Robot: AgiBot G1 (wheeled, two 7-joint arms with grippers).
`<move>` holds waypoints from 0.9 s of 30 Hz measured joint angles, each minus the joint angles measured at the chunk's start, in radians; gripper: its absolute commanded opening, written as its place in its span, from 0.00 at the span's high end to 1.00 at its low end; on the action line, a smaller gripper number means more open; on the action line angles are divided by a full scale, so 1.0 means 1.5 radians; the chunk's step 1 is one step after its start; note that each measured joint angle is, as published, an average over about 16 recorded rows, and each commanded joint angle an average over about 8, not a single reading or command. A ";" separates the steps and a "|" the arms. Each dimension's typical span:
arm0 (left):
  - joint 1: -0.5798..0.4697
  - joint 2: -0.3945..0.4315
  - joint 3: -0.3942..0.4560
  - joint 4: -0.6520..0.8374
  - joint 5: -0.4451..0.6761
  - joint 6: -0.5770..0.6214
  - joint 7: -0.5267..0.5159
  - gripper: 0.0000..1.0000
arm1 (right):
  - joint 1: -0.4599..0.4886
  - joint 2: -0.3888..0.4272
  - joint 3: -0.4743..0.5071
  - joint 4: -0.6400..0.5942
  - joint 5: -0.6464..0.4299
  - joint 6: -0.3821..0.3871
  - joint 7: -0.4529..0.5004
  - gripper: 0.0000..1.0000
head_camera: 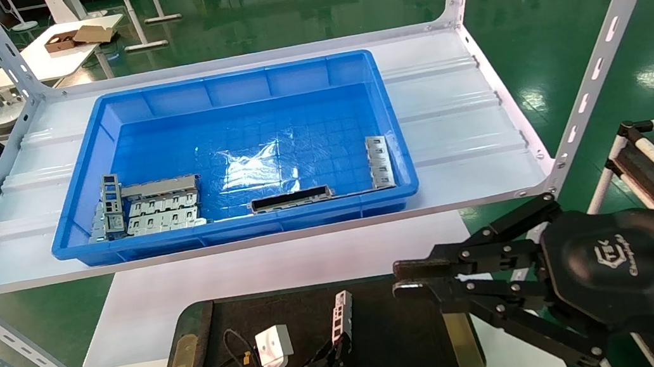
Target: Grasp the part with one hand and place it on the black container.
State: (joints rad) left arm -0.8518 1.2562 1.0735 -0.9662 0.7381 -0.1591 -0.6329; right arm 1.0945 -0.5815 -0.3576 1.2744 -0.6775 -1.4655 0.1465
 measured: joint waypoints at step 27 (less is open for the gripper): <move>0.034 -0.241 -0.106 -0.219 0.029 0.256 0.046 0.00 | 0.000 0.000 0.000 0.000 0.000 0.000 0.000 0.00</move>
State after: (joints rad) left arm -0.8001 0.8940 0.9141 -1.2942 0.7820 0.2247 -0.5644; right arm 1.0946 -0.5813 -0.3580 1.2744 -0.6772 -1.4654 0.1463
